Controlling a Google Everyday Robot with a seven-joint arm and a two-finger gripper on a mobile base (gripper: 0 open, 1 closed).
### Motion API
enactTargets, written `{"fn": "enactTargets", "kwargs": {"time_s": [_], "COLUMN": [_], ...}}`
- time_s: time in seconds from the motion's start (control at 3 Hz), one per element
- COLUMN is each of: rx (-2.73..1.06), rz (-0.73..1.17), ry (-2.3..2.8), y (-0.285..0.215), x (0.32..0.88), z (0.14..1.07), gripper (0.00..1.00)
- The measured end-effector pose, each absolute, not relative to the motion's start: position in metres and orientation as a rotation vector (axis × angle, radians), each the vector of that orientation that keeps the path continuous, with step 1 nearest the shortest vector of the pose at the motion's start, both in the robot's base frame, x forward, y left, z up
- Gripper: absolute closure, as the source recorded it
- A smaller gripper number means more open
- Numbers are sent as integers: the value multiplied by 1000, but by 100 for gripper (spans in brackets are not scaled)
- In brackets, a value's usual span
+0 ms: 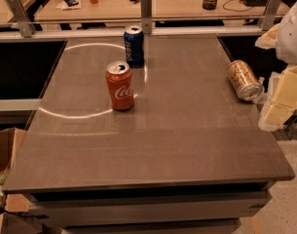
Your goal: Place orange can upright
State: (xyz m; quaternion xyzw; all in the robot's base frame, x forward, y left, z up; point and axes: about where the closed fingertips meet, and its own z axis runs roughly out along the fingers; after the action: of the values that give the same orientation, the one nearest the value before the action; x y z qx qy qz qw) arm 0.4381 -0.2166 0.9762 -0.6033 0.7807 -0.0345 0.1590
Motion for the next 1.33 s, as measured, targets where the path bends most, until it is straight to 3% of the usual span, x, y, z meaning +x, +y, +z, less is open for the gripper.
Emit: {"fn": "enactTargets", "kwargs": {"time_s": [0.67, 1.33], "rx": [-1669, -1253], "rz": [-91, -63], "ry": [2263, 2675], "y": [-220, -286], "x": [439, 449], "z": [977, 951], "gripper": [0, 0]}}
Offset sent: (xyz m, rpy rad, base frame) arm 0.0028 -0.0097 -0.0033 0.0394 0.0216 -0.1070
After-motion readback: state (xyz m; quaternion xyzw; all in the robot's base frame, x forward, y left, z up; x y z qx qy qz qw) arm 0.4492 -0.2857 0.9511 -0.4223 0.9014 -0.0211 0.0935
